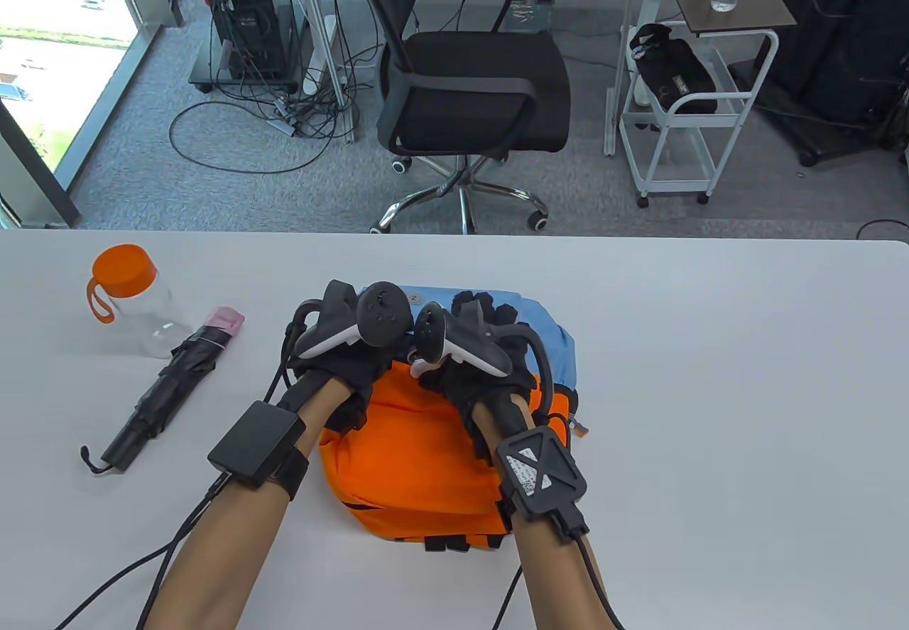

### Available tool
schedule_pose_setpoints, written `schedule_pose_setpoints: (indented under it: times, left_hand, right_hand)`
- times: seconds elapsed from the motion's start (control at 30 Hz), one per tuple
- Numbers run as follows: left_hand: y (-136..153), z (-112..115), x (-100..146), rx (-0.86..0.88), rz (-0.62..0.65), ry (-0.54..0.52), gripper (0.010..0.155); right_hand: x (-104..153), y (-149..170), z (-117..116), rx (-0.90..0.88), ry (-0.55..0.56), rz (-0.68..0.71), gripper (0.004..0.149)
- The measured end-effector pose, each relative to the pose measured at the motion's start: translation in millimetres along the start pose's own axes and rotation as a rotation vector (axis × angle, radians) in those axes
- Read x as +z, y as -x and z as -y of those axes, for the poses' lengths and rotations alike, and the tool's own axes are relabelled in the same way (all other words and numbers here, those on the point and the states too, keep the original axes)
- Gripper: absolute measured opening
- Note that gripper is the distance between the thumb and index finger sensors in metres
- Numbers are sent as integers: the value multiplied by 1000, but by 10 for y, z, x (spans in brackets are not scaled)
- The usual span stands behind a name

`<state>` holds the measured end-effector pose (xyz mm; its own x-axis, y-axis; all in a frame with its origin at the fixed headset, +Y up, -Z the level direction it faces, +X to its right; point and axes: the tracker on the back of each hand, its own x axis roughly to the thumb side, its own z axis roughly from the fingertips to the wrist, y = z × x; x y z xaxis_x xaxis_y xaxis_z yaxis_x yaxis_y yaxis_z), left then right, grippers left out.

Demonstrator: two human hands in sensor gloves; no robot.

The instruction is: Pack school bag

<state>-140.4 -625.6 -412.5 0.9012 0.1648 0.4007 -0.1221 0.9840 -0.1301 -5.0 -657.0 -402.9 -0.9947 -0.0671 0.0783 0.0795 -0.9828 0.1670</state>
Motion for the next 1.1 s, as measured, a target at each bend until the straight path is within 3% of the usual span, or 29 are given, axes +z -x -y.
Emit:
schedule_pose_setpoints:
  times: [0.1, 0.17, 0.2, 0.3, 0.4, 0.47, 0.6, 0.7, 0.83, 0.93, 0.97, 1.1]
  left_hand:
    - [7, -2, 22, 24, 1, -42, 45]
    - [7, 9, 19, 26, -3, -20, 45]
    - [6, 11, 24, 5, 0, -21, 45]
    - [-10, 29, 13, -30, -4, -3, 45]
    - [-52, 28, -13, -42, -31, 84, 51]
    - [-134, 7, 2, 0, -91, 183, 63]
    - [-525, -64, -22, -48, -43, 36, 66]
    - [-944, 33, -132, -57, 116, 41, 61]
    - [-1333, 258, -273, -123, 190, 46, 56]
    - [-1456, 282, -286, -359, 227, -192, 58]
    - [-1464, 275, -298, -385, 228, -210, 62]
    - [-1362, 376, -366, -405, 138, -114, 57]
  right_hand:
    - [-16, -49, 9, 43, 211, -115, 83]
    - [-8, -58, 75, 3, 147, -65, 83]
    - [57, 9, 126, -45, 60, -39, 88]
    - [352, 367, 159, -196, 55, -39, 87]
    - [661, 741, -35, -242, 46, -117, 82]
    - [880, 957, -270, -307, 114, -151, 78]
    - [1121, 1131, -664, -472, 3, -225, 84]
    - [1128, 1161, -764, -522, -73, -202, 86]
    - [1126, 1089, -837, -484, -114, -155, 87]
    - [1146, 1054, -868, -421, -104, -134, 86]
    - [1144, 1049, -869, -427, -108, -132, 86]
    - [1122, 1046, -875, -459, -134, -133, 86]
